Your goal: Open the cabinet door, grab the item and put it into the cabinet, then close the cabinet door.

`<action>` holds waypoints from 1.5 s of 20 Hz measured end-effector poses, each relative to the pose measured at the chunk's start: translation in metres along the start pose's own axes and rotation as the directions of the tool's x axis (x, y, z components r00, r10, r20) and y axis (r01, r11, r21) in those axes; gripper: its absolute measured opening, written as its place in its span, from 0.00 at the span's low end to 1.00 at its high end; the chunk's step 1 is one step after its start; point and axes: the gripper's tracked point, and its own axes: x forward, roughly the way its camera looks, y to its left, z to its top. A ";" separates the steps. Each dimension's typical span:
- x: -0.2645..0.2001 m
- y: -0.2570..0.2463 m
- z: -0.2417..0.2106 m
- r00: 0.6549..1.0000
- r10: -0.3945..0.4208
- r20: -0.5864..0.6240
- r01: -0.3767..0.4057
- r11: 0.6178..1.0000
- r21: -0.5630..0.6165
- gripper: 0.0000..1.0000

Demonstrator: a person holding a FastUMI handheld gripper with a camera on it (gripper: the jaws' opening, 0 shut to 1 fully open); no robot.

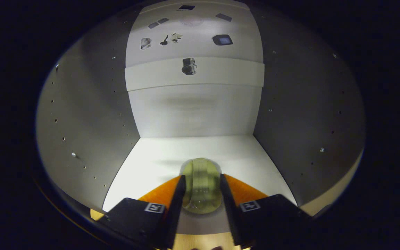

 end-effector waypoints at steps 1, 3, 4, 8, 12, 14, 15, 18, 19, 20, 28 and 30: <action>-0.003 -0.001 0.005 1.000 -0.006 0.019 0.006 1.000 0.000 0.77; -0.017 -0.005 0.016 0.998 -0.017 0.059 0.016 1.000 0.011 0.98; -0.023 -0.008 0.023 0.996 -0.021 0.082 0.019 1.000 0.020 1.00; -0.076 -0.013 0.058 0.976 -0.021 0.215 0.011 0.999 0.048 1.00; -0.138 -0.011 0.081 0.949 -0.012 0.316 -0.004 0.999 0.052 1.00; -0.173 -0.008 0.088 0.931 0.001 0.365 -0.015 0.999 0.035 1.00; -0.193 -0.008 0.089 0.922 0.004 0.388 -0.015 1.000 0.026 1.00; -0.248 -0.009 0.091 0.891 0.008 0.453 -0.018 1.000 0.017 1.00; -0.268 -0.010 0.091 0.880 0.010 0.475 -0.021 1.000 0.016 1.00; -0.283 -0.010 0.091 0.872 0.011 0.490 -0.022 1.000 0.016 1.00; -0.385 -0.034 0.068 0.836 0.011 0.548 -0.040 0.998 0.042 0.99; -0.404 -0.043 0.056 0.840 0.014 0.543 -0.052 0.997 0.054 0.99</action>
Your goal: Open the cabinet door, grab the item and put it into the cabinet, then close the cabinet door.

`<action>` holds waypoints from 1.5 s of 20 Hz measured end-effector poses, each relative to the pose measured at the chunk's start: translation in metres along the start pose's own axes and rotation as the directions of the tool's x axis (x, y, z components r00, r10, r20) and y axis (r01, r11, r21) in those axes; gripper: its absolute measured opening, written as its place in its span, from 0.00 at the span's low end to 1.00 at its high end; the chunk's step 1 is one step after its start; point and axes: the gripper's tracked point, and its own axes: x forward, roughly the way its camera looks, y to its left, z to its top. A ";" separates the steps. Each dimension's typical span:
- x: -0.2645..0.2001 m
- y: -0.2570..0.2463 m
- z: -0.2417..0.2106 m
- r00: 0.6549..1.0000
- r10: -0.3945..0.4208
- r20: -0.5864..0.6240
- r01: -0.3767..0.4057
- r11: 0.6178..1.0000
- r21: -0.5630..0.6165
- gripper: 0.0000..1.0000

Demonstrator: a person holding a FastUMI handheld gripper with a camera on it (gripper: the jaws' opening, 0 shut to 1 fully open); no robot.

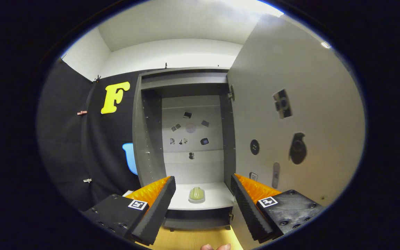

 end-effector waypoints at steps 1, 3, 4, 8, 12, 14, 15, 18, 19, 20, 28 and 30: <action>-0.012 -0.004 0.000 1.000 0.005 -0.007 -0.005 1.000 0.004 0.99; -0.040 -0.015 -0.001 1.000 0.012 -0.020 -0.012 1.000 0.000 0.99; -0.054 -0.023 0.001 1.000 0.012 -0.023 -0.012 1.000 -0.005 0.99; -0.109 -0.063 0.011 1.000 -0.009 -0.011 0.008 1.000 -0.028 0.99; -0.148 -0.132 0.010 0.993 -0.116 -0.031 0.115 0.993 -0.024 0.99; -0.160 -0.180 0.002 0.978 -0.204 -0.041 0.203 0.979 -0.019 0.99; -0.158 -0.202 -0.005 0.968 -0.244 -0.048 0.243 0.970 -0.029 0.99; -0.142 -0.252 -0.022 0.946 -0.320 -0.060 0.316 0.947 -0.061 0.98; -0.133 -0.264 -0.028 0.941 -0.331 -0.070 0.327 0.942 -0.071 0.98; -0.123 -0.268 -0.033 0.941 -0.329 -0.082 0.324 0.944 -0.067 0.97; -0.103 -0.252 -0.036 0.956 -0.275 -0.100 0.272 0.961 -0.046 0.96; -0.104 -0.243 -0.039 0.957 -0.271 -0.104 0.266 0.962 -0.058 0.97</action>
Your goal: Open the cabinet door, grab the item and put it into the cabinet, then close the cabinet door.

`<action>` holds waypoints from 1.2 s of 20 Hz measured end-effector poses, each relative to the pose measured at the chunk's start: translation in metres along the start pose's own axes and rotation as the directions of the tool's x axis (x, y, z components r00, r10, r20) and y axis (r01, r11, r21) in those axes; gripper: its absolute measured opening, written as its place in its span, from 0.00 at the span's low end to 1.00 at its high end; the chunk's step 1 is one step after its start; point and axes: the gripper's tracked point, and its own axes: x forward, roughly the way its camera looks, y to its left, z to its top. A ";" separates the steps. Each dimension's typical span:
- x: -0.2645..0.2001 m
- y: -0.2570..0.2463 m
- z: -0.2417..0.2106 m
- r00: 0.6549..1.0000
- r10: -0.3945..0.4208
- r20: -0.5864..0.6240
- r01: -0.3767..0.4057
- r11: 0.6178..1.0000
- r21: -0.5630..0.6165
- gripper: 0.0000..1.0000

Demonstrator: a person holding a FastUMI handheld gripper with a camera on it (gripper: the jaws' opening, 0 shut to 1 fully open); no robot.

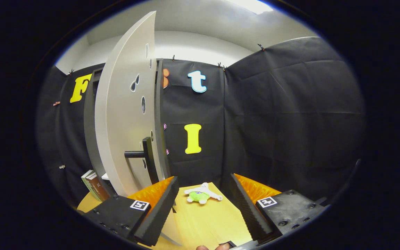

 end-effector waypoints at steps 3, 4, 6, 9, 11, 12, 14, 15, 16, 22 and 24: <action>-0.007 0.015 0.002 1.000 0.002 -0.003 -0.002 1.000 0.010 0.97; -0.010 0.022 0.000 1.000 0.010 -0.002 -0.010 1.000 0.011 0.97; -0.016 0.040 -0.001 1.000 0.030 -0.003 -0.030 1.000 0.008 0.97; -0.022 0.069 -0.004 0.997 0.071 -0.012 -0.071 0.997 0.010 0.97; -0.024 0.092 -0.005 0.994 0.109 -0.016 -0.109 0.994 0.013 0.97; -0.026 0.107 -0.008 0.991 0.131 -0.021 -0.131 0.991 0.016 0.97; -0.025 0.129 -0.010 0.987 0.159 -0.027 -0.159 0.987 0.017 0.97; -0.024 0.141 -0.012 0.984 0.174 -0.029 -0.174 0.985 0.017 0.97; -0.023 0.149 -0.012 0.982 0.189 -0.032 -0.188 0.982 0.019 0.97; -0.016 0.219 -0.020 0.957 0.286 -0.048 -0.284 0.958 0.038 0.97; -0.016 0.239 -0.023 0.946 0.320 -0.056 -0.318 0.947 0.046 0.97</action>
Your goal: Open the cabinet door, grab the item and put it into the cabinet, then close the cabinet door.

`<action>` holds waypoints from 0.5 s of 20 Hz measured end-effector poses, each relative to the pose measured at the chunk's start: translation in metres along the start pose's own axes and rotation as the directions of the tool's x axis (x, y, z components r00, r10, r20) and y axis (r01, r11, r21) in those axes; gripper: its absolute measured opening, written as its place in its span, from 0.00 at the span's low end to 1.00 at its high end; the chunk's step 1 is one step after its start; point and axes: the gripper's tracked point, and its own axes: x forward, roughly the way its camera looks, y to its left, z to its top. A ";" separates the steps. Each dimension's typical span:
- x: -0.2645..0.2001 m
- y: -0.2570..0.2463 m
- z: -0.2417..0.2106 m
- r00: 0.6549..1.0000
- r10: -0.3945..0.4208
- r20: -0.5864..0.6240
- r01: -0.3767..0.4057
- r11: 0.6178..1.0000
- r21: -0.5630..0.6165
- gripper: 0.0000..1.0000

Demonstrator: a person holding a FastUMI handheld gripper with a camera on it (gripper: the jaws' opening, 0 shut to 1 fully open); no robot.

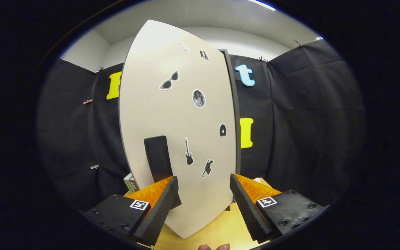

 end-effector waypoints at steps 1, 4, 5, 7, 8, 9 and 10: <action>0.003 0.008 -0.001 1.000 0.014 -0.002 -0.014 1.000 -0.001 0.97; 0.005 0.026 -0.002 0.999 0.046 0.000 -0.046 0.999 -0.006 0.97; 0.005 0.030 -0.003 0.999 0.052 0.002 -0.052 0.999 -0.014 0.97; 0.005 0.034 -0.005 0.998 0.059 0.000 -0.059 0.998 -0.032 0.97; 0.005 0.034 -0.005 0.998 0.061 -0.001 -0.061 0.998 -0.033 0.97; 0.005 0.035 -0.004 0.998 0.061 -0.001 -0.061 0.998 -0.030 0.97; 0.004 0.036 -0.005 0.998 0.062 0.000 -0.062 0.998 -0.026 0.97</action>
